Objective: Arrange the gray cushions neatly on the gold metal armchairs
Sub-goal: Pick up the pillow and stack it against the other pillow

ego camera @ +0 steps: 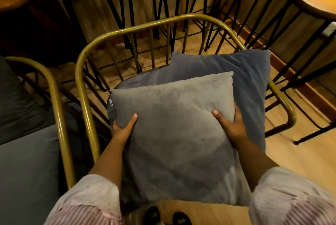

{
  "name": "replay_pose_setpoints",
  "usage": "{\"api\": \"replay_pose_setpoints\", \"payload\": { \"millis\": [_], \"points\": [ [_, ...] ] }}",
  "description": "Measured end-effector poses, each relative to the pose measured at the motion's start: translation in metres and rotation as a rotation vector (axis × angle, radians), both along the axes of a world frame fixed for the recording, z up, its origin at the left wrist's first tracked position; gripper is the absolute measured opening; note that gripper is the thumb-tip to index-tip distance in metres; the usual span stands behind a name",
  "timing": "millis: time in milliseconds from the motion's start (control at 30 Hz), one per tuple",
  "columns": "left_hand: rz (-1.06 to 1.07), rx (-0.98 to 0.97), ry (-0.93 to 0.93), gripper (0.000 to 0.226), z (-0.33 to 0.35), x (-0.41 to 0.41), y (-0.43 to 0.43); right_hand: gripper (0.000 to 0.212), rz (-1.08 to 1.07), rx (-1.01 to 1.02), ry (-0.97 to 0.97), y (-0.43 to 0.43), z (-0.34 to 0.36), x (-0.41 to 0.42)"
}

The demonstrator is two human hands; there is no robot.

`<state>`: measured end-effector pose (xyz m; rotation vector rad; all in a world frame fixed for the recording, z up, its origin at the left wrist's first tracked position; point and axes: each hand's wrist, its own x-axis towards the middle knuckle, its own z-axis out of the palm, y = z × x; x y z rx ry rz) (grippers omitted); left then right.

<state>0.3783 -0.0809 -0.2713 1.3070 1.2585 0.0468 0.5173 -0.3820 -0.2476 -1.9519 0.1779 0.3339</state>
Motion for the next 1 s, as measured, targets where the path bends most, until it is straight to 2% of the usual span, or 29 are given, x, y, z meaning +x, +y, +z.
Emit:
{"api": "replay_pose_setpoints", "payload": {
  "millis": [167, 300, 467, 567, 633, 767, 833, 1000],
  "points": [
    [-0.031, 0.055, -0.043, 0.114, 0.026, -0.006, -0.009, 0.096, -0.053, 0.054, 0.017, -0.007, 0.011, -0.013],
    [-0.108, 0.139, -0.117, 0.127, 0.071, -0.009, -0.012, 0.098, -0.067, 0.091, -0.030, -0.006, 0.053, 0.000],
    [-0.155, 0.311, -0.292, 0.090, 0.157, 0.012, -0.024, 0.082, -0.129, 0.170, -0.129, -0.012, 0.130, 0.029],
    [-0.133, 0.381, -0.340, 0.102, 0.205, 0.009, -0.024, 0.070, -0.093, 0.235, -0.166, -0.004, 0.172, 0.033],
    [-0.096, 0.435, -0.293, 0.112, 0.227, -0.005, -0.019, 0.070, -0.039, 0.245, -0.176, 0.005, 0.189, 0.029],
    [-0.017, 0.520, -0.224, 0.113, 0.259, -0.050, -0.002, 0.081, 0.064, 0.265, -0.135, 0.040, 0.209, 0.007],
    [0.024, 0.585, -0.135, 0.107, 0.266, -0.082, 0.012, 0.079, 0.124, 0.293, -0.108, 0.065, 0.211, -0.007],
    [0.168, 0.583, -0.010, 0.114, 0.266, -0.174, 0.049, 0.073, 0.312, 0.315, -0.033, 0.142, 0.201, -0.062]
  ]
}}
